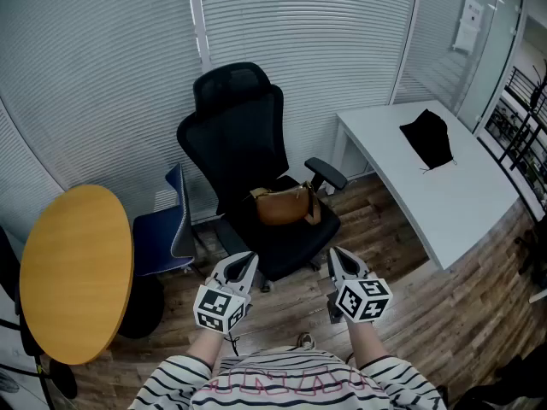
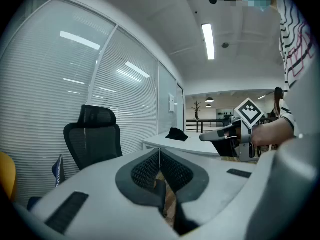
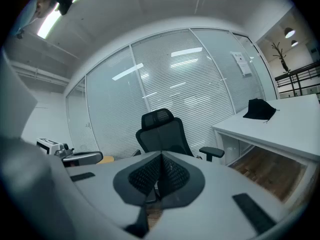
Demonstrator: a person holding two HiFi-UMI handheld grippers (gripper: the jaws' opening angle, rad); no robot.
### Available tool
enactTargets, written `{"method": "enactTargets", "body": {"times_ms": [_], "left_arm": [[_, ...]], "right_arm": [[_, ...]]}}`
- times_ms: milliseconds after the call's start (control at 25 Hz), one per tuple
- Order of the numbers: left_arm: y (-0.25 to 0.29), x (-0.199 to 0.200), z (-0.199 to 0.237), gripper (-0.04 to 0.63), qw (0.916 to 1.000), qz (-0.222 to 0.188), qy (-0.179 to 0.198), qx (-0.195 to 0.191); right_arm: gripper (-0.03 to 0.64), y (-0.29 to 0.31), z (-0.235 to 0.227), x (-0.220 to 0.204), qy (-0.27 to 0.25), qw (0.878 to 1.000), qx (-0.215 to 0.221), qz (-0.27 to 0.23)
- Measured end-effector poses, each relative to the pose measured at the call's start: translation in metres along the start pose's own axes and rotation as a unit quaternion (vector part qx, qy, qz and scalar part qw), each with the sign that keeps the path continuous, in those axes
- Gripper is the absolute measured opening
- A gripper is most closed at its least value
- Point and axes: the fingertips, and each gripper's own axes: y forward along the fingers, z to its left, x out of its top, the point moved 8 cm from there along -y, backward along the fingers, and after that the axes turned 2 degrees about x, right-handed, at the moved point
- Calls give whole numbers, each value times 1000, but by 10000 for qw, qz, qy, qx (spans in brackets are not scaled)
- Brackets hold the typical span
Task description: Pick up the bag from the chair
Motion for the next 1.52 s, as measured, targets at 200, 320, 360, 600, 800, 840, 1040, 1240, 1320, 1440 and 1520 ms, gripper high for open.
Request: {"method": "enactTargets", "body": {"times_ms": [200,320,360,600,800,840,1040,1240,1320,1440,1520], "left_arm": [[22,1,-13,29,10000,-38,-4,4],[38,-2,-22,29,9998,69,-190,92],[43,-4,-25,31,9995,101,-269,139],[66,-19,-47,178,9974,228,-602,327],[76,-30,-47,178,9954,457,-719,447],[78,-33,-44,178,9946,499,-776,486],[99,-45,-17,185,9923,614,-916,565],[127,-56,20,195,9894,792,-1091,534],[139,-59,37,196,9884,875,-1124,517],[156,-63,66,202,9867,1005,-1181,484],[167,-66,84,206,9855,1069,-1225,477]], "right_arm": [[29,4,-23,4,108,9998,171,-78],[32,6,-40,7,127,9994,316,-72],[33,6,-46,8,146,9991,394,-45],[201,10,-80,5,103,9967,738,328],[201,19,-99,3,224,9961,728,455],[201,23,-101,2,247,9958,731,485],[201,55,-111,4,330,9956,689,536],[201,90,-120,2,433,9954,512,683],[201,107,-125,3,484,9953,407,729],[201,135,-129,6,538,9950,281,795],[201,154,-131,7,546,9948,207,833]]}}
